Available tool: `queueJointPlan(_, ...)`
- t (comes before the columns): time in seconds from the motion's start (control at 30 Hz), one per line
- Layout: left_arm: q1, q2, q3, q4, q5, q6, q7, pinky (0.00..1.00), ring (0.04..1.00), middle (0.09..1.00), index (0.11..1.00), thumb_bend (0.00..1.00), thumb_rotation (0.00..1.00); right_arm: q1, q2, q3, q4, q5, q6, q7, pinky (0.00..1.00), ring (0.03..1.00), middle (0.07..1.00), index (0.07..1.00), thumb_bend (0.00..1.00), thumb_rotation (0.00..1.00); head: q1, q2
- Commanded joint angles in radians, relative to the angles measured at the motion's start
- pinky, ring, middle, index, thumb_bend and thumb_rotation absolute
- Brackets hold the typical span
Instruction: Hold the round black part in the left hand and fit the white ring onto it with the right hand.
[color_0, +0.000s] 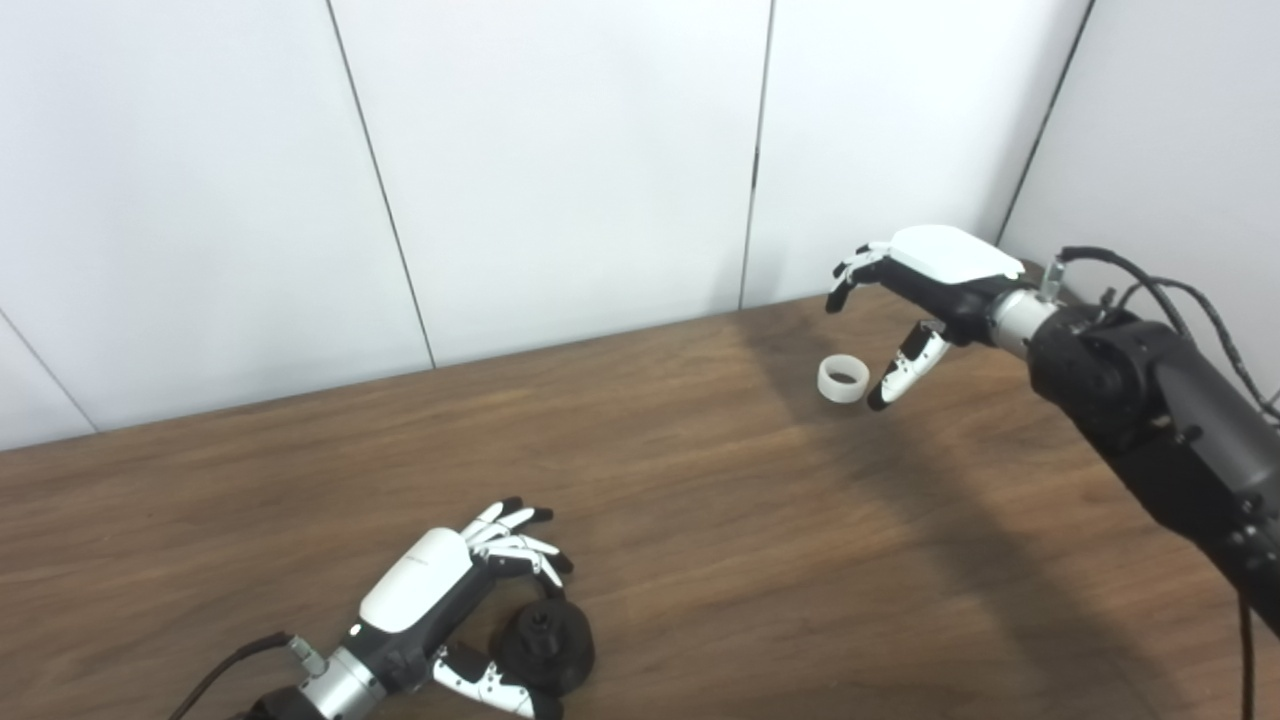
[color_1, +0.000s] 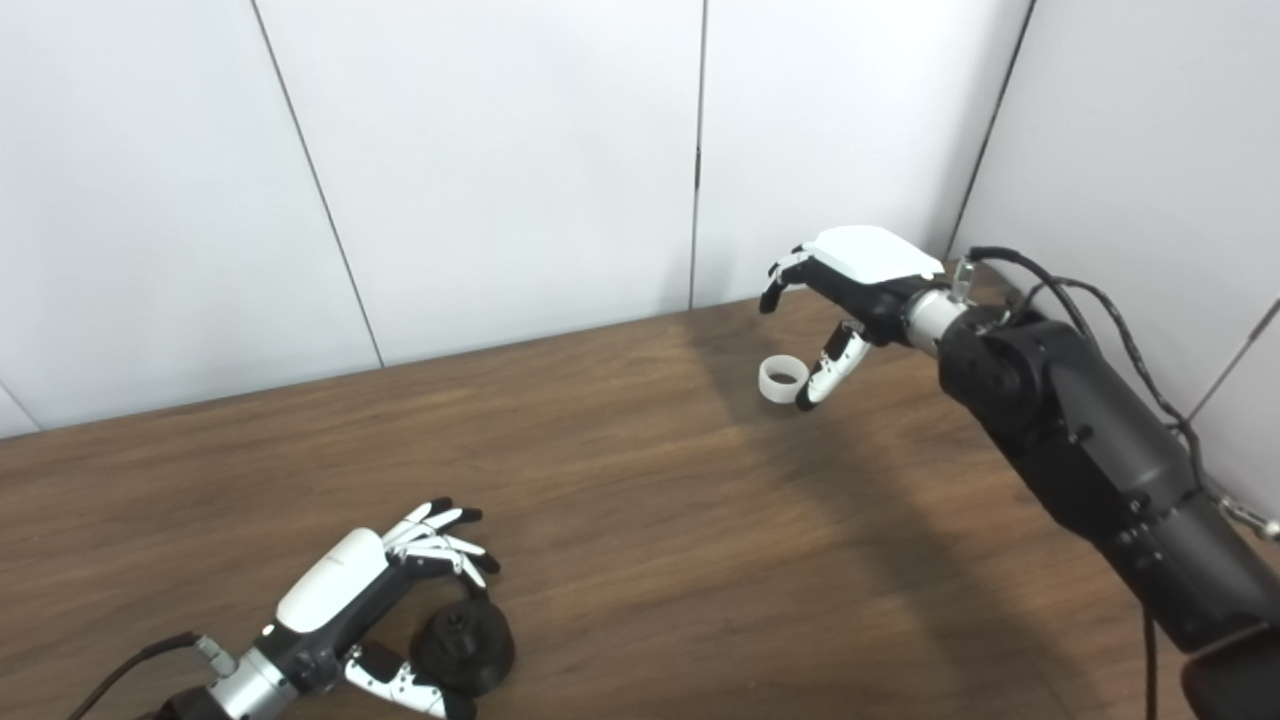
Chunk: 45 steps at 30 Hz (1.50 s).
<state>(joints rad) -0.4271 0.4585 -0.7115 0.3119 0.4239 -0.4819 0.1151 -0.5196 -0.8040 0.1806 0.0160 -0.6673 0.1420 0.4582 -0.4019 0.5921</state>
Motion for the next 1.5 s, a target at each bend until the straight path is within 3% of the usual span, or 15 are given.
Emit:
queueJointPlan(0.0,-0.001,0.034,0.008,-0.013,-0.011,0.012,-0.004,1.00,0.930,0.729,0.482,0.52,0.06,-0.065,-0.035,-0.002,-0.001,-0.023,-0.018,0.000,0.95,0.962,0.896,0.691,0.98,0.20,0.000,0.001)
queueJointPlan(0.27,0.002,0.038,0.003,-0.011,-0.012,0.012,0.011,1.00,0.930,0.728,0.482,0.52,0.06,-0.086,-0.026,0.055,0.067,-0.114,-0.010,0.024,1.00,0.997,0.922,0.708,1.00,0.23,0.000,-0.020)
queueJointPlan(0.73,0.011,0.044,0.000,-0.023,-0.010,0.012,0.012,1.00,0.931,0.729,0.482,0.52,0.06,-0.108,-0.007,0.096,0.162,-0.228,-0.034,-0.008,1.00,1.000,0.966,0.794,0.97,0.27,-0.005,-0.033)
queueJointPlan(1.07,0.019,0.045,-0.005,-0.021,-0.002,0.012,0.016,1.00,0.923,0.725,0.482,0.52,0.06,-0.124,0.019,0.096,0.203,-0.238,-0.052,-0.063,1.00,1.000,0.961,0.818,0.91,0.30,-0.006,-0.056)
queueJointPlan(1.47,0.027,0.036,0.002,-0.036,0.002,0.012,0.010,1.00,0.922,0.726,0.482,0.52,0.06,-0.160,0.040,0.100,0.246,-0.236,-0.082,-0.091,1.00,1.000,0.958,0.780,0.87,0.30,0.010,-0.059)
